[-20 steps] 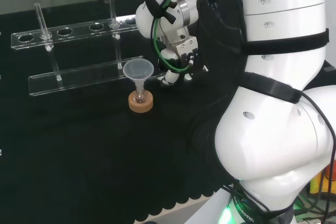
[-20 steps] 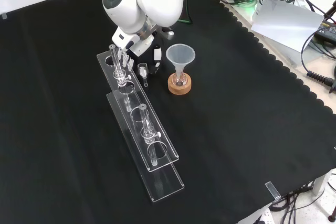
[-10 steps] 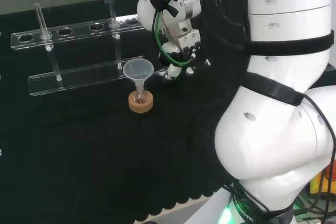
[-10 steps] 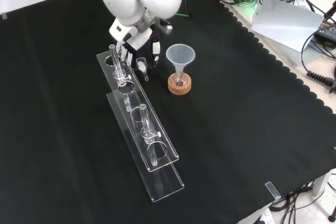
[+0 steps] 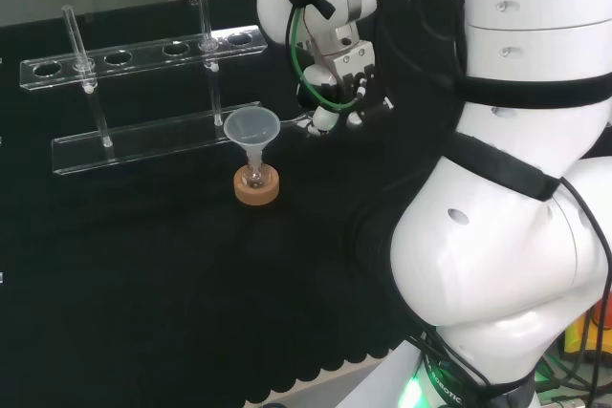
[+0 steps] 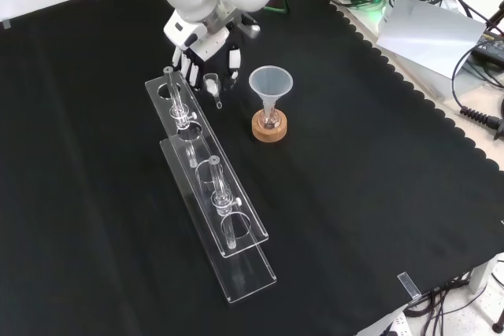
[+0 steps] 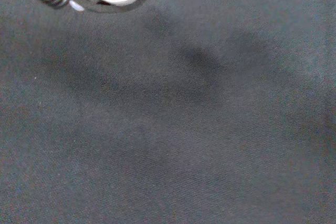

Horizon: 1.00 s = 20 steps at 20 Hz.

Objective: Pick up the weighing funnel.

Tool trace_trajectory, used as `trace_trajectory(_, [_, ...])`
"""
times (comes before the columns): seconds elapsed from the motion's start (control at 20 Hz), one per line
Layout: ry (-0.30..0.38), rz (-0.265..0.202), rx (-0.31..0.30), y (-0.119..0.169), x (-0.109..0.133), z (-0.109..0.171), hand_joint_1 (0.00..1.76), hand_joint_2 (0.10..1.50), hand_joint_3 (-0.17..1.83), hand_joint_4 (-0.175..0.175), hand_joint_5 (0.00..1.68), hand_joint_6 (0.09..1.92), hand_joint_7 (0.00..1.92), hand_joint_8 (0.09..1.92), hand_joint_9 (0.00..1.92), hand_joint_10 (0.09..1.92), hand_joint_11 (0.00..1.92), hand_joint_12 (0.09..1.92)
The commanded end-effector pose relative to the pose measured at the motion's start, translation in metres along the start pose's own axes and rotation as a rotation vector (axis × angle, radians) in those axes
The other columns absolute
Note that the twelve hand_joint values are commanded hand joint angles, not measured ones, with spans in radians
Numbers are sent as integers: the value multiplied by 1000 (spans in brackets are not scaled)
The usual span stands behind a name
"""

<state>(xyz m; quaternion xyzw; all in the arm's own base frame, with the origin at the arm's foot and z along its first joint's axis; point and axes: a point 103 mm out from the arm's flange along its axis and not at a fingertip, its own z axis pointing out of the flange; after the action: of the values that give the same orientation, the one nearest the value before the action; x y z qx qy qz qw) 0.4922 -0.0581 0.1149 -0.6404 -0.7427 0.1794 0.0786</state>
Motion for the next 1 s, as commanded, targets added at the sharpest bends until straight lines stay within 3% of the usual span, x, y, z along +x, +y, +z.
trace_trajectory(0.05, [-26, 34, 1, -23, -15, -16, 1074, 740, 654, 175, 1095, 980, 706, 601, 976, 382, 679, 1162])
trace_trajectory(0.65, [-99, 98, 25, -55, -20, -53, 1079, 724, 674, 175, 1108, 967, 679, 593, 968, 375, 669, 1162])
trace_trajectory(1.0, [-101, 94, 17, -67, -17, -66, 1079, 722, 677, 175, 1109, 965, 675, 595, 966, 375, 665, 1165])
